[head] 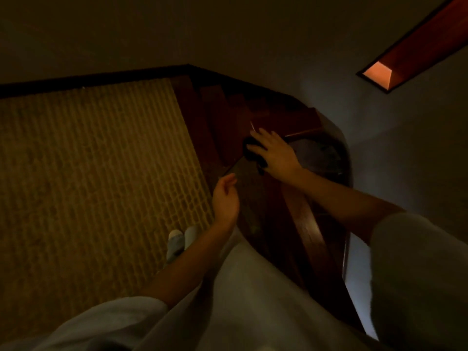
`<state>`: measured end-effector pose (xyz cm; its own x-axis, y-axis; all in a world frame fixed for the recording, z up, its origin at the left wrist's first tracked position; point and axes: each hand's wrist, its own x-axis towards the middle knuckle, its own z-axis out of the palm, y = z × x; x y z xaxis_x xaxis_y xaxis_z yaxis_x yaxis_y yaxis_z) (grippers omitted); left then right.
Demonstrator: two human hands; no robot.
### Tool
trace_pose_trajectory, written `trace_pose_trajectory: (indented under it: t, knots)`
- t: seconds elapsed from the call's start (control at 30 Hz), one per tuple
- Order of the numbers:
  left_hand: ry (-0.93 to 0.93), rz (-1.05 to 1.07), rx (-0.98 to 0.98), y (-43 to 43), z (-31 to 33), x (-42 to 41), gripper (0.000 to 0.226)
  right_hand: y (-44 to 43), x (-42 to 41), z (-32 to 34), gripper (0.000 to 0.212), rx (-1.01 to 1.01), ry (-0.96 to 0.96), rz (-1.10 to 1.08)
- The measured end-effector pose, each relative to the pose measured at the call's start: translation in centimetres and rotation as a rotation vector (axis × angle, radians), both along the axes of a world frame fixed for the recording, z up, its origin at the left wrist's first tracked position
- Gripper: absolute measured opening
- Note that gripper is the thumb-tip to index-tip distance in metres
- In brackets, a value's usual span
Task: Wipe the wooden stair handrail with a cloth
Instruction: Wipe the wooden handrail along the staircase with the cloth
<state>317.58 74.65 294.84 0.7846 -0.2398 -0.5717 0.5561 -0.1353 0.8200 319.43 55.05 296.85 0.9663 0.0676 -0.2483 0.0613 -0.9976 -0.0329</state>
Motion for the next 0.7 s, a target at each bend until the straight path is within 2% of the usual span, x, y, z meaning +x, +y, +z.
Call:
trace_pose_trajectory:
  t: [0.07,0.1,0.13,0.2,0.27,0.5,0.53,0.63,0.67,0.7]
  knots:
    - [-0.011,-0.017,0.052,1.2,-0.4,1.3,0.035,1.7,1.9,-0.9,0.063,0.117,-0.138,-0.301]
    - [-0.017,-0.008,0.071,1.7,-0.5,2.0,0.034,2.7,1.6,-1.6,0.062,0.152,-0.220,-0.370]
    - [-0.027,0.007,0.083,2.2,-0.5,2.7,0.033,3.5,0.4,-2.3,0.060,0.164,-0.282,-0.361]
    - [-0.038,0.016,0.092,2.4,-0.5,3.9,0.032,4.0,-2.3,-2.9,0.060,0.144,-0.269,-0.249]
    - [-0.044,-0.020,0.098,1.8,-0.6,4.7,0.032,3.2,-3.1,-3.3,0.060,0.182,-0.284,-0.243]
    - [-0.114,-0.232,0.052,-3.0,0.6,6.6,0.033,2.5,4.2,-3.7,0.038,0.303,-0.604,-0.771]
    - [-0.144,-0.263,0.055,-3.6,0.5,7.2,0.034,2.2,4.8,-3.9,0.037,0.311,-0.628,-0.780]
    - [-0.248,-0.335,0.096,-5.7,0.3,10.0,0.036,0.0,5.0,-4.7,0.037,0.243,-0.616,-0.605]
    - [-0.288,-0.365,0.123,-6.6,0.4,11.1,0.037,-1.7,4.9,-4.8,0.037,0.224,-0.606,-0.638]
    - [-0.331,-0.406,0.151,-7.5,0.6,12.2,0.038,-3.6,4.9,-4.8,0.037,0.214,-0.605,-0.759]
